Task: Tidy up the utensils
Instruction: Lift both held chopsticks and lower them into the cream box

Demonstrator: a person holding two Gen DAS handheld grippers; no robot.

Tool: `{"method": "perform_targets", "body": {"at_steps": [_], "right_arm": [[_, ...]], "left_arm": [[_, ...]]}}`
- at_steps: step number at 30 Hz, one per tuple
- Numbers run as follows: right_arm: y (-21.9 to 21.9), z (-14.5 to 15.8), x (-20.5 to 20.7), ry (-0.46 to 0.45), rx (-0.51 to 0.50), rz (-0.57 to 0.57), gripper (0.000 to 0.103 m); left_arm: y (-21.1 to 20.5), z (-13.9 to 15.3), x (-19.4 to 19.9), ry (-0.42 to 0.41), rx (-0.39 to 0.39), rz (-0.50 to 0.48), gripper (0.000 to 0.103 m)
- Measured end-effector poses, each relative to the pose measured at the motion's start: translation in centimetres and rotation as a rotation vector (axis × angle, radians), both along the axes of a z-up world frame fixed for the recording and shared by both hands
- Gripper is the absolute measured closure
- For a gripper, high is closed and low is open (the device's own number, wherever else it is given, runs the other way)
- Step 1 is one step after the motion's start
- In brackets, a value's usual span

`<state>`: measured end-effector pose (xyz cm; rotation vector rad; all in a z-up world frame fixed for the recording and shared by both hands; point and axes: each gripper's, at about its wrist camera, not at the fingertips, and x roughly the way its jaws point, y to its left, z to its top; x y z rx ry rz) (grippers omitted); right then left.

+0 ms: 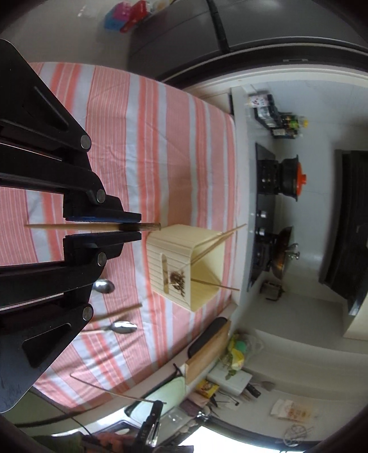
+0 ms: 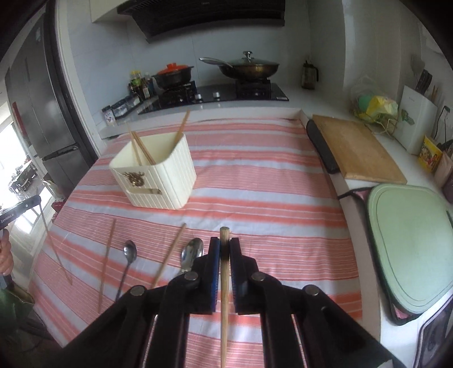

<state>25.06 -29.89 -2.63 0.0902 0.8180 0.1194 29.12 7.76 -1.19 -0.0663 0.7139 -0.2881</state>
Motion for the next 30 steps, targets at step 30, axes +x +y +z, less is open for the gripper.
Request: {"method": "perform_targets", "body": {"at_steps": [30], "right_arm": [[8.0,14.1,-0.1,-0.448,-0.016,0.088,0.096]], "left_arm": [[-1.8,13.9,-1.4,-0.378,-0.114,-0.015,0.099]]}}
